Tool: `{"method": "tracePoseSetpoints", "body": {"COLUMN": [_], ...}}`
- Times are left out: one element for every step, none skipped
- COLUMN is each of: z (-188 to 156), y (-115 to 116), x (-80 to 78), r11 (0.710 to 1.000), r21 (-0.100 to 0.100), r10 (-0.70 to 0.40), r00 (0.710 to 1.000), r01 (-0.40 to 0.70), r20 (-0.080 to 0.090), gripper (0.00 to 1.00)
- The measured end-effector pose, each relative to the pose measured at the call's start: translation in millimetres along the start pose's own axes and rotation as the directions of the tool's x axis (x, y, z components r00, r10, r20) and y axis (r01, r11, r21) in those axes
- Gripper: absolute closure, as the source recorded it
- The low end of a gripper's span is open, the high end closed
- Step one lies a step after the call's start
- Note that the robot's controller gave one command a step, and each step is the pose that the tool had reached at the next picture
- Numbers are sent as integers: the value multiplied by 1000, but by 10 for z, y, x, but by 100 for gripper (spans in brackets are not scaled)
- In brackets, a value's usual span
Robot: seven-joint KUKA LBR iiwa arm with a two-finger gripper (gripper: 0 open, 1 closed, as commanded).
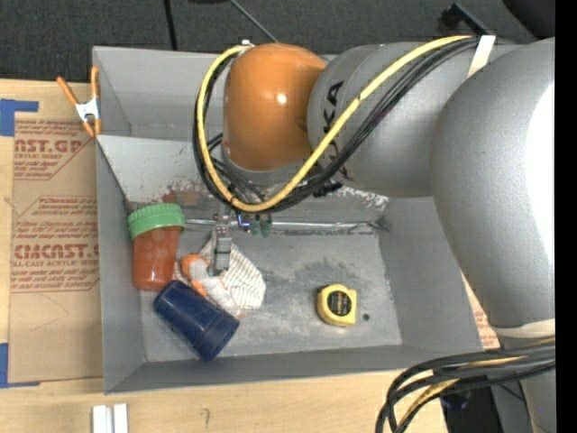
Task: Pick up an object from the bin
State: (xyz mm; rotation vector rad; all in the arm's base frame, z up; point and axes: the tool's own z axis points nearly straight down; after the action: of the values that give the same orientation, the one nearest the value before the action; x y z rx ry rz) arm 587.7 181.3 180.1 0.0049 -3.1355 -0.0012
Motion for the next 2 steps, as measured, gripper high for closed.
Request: {"method": "tracePoseSetpoints", "body": {"z": [-50,355], "y": [-9,-126], "x": [-18,137], "r11": [1000,994], "r21": [-1,0], "r10": [2,-112], "r00": [1000,994], "r01": [-2,112], "r20": [7,11], "gripper": [0,0]}}
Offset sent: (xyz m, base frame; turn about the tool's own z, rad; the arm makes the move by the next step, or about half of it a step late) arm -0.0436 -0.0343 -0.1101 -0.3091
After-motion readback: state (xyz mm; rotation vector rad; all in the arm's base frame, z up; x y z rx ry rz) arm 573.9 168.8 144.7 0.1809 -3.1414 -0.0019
